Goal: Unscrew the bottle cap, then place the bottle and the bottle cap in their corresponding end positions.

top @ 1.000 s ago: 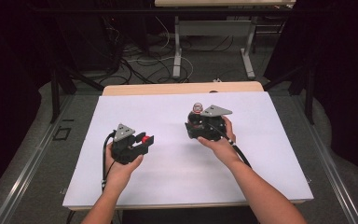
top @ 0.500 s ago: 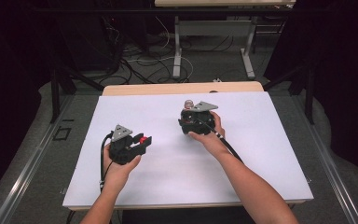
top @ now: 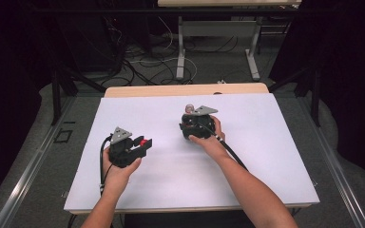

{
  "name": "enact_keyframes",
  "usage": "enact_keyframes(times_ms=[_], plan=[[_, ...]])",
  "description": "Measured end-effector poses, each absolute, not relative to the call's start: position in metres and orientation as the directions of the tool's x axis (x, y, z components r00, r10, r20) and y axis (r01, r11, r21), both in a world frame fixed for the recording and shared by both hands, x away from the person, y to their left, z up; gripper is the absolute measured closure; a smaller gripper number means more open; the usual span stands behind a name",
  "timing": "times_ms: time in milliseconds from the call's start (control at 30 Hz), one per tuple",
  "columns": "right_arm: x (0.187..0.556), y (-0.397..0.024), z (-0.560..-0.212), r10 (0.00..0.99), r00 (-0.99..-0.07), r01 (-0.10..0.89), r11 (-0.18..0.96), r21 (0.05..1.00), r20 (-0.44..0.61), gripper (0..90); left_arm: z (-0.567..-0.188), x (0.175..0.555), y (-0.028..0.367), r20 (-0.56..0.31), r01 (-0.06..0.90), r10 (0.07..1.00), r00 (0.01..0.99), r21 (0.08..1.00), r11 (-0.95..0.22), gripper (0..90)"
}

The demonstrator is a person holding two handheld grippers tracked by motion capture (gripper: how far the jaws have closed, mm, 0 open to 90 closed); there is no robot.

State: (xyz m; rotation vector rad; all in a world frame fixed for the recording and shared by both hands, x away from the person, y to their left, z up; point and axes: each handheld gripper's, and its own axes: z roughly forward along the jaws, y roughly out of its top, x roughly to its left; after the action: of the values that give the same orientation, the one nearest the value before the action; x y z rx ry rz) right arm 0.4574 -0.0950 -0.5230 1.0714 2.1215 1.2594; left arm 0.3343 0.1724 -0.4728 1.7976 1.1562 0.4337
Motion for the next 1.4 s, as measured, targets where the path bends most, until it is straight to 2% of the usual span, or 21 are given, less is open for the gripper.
enact_keyframes(times_ms=[100,267,600,933,1100,1233,1400], plan=[[0.458,-0.095,-0.527,0.799,-0.601,0.418,0.286,0.862,0.026,29.3,-0.474,0.335,0.173,-0.183,0.53,0.852,0.49,0.838,-0.125,61.1],[0.457,-0.094,-0.533,0.8,-0.6,0.377,0.268,0.887,0.014,29.0,-0.474,0.335,0.173,-0.185,0.528,0.851,0.491,0.841,-0.122,61.1],[0.455,-0.095,-0.535,0.8,-0.599,0.389,0.255,0.886,0.033,27.2,-0.474,0.335,0.174,-0.177,0.528,0.852,0.492,0.839,-0.131,61.1],[0.454,-0.098,-0.533,0.794,-0.607,0.398,0.259,0.88,0.041,15.7,-0.475,0.335,0.173,-0.186,0.534,0.854,0.486,0.837,-0.121,61.1],[0.447,-0.101,-0.528,0.796,-0.602,0.405,0.24,0.882,0.06,13.7,-0.477,0.335,0.172,-0.187,0.539,0.854,0.485,0.833,-0.124,61.1],[0.441,-0.107,-0.523,0.802,-0.593,0.392,0.214,0.895,0.068,1.6,-0.479,0.336,0.171,-0.189,0.543,0.853,0.487,0.83,-0.126,61.1],[0.435,-0.113,-0.518,0.798,-0.598,0.395,0.213,0.894,0.074,0.0,-0.482,0.337,0.169,-0.193,0.55,0.849,0.492,0.824,-0.131,61.1]])
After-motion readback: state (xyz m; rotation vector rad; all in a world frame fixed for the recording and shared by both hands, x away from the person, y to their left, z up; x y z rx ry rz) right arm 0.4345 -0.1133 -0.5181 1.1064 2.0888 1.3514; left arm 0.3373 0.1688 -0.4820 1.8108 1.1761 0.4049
